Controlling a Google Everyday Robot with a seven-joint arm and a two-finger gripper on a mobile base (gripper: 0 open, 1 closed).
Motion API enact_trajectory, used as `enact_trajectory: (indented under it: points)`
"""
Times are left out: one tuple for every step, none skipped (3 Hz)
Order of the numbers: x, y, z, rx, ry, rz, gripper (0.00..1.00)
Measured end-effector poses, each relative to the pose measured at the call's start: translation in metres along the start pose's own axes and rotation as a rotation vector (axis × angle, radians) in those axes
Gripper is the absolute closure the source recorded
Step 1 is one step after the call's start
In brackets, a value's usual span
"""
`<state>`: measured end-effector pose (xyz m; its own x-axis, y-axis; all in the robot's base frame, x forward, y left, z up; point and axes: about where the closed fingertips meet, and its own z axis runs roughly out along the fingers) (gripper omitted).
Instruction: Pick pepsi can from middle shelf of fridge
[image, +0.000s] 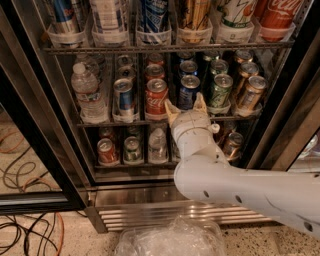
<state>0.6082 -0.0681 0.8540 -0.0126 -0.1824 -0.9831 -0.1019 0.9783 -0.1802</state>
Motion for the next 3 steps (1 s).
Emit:
enact_trajectory:
  points:
    - [0.002,-0.01,-0.001,0.04,0.005,-0.014,0.36]
    - [0.004,-0.018,0.001,0.067,0.01,-0.019,0.36]
    - [0.003,-0.018,0.016,0.066,0.0,-0.026,0.36]
